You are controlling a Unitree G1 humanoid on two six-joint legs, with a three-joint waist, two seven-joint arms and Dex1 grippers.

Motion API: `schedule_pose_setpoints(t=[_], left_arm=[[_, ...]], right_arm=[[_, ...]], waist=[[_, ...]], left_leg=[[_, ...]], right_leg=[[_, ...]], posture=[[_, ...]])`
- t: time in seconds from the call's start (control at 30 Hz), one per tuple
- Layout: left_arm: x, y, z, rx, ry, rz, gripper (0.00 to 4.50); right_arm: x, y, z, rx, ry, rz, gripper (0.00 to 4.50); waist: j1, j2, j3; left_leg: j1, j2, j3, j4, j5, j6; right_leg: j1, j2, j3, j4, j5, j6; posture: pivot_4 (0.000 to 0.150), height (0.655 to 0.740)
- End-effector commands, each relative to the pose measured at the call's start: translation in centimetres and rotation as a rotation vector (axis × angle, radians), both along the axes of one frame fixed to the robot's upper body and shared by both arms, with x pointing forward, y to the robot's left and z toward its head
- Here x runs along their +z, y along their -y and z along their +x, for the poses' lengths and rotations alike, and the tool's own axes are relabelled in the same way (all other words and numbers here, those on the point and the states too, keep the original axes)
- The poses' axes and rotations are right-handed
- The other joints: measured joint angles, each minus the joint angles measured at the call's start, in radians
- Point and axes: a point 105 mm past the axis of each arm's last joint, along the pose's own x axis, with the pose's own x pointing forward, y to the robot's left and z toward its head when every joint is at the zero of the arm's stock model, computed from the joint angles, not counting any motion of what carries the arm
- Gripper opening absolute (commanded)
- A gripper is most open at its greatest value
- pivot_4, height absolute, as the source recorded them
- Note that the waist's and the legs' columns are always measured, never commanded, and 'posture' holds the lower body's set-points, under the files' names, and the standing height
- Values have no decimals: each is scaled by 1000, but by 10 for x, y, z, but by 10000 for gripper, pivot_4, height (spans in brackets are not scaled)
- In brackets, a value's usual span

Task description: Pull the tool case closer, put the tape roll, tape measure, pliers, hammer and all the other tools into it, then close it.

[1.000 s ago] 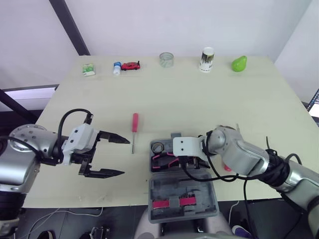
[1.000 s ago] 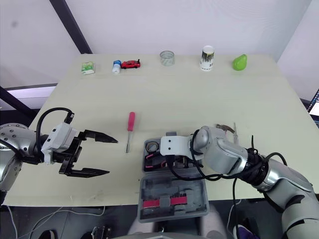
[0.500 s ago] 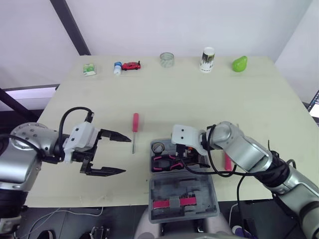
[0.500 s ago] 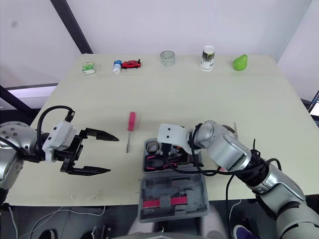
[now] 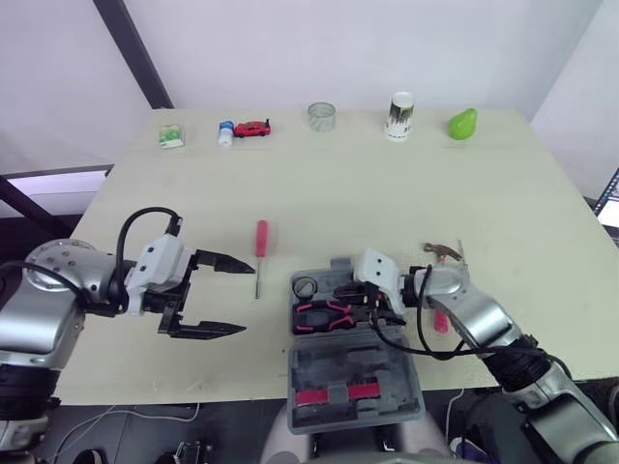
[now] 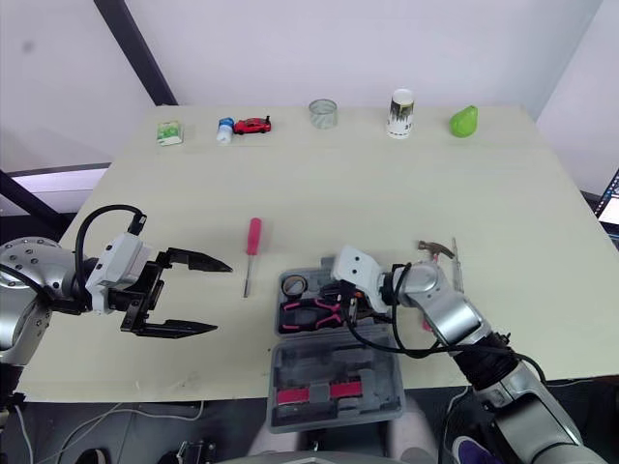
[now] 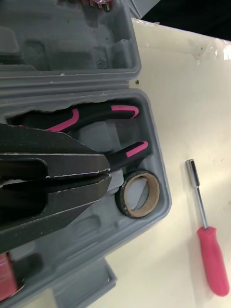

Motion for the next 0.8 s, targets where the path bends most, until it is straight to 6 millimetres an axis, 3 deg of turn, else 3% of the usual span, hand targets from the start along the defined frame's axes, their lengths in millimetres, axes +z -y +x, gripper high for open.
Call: schedule_pose_setpoints(t=[0.03, 0.23, 0.37, 0.73, 0.77, 0.8], left_arm=[[5, 1, -1, -35, 27, 5, 45000], [4, 2, 0, -33, 32, 4, 45000], [2, 2, 0, -30, 30, 1, 45000], [-1, 2, -1, -23, 10, -12, 45000], [-1, 3, 0, -20, 11, -14, 45000], [-2, 3, 0, -17, 12, -17, 45000]], right_arm=[[4, -6, -2, 39, 34, 29, 1100], [-27, 4, 5, -12, -17, -15, 1100], [-62, 20, 4, -51, -81, -113, 1100], [-119, 53, -6, -82, -222, -408, 1100], [-123, 54, -7, -82, -223, -421, 1100], [-125, 54, -7, -81, -220, -429, 1100]], waist=[[1, 0, 0], [2, 0, 0], [1, 0, 0], [3, -1, -8], [3, 2, -15], [3, 4, -17]], left_leg=[[0, 0, 0, 0, 0, 0], [0, 0, 0, 0, 0, 0], [2, 0, 1, 0, 0, 0], [7, 0, 2, 0, 0, 0], [10, 0, 1, 0, 0, 0], [24, 1, 2, -4, -1, 1]], right_leg=[[0, 0, 0, 0, 0, 0], [0, 0, 0, 0, 0, 0], [1, 0, 1, 0, 0, 0], [4, 0, 2, 2, 0, 0], [7, 0, 2, 2, 0, 0], [20, 0, 2, -2, -1, 0]], posture=[[1500, 7400], [1500, 7400], [1500, 7400], [1500, 7400], [1500, 7400], [1500, 7400]])
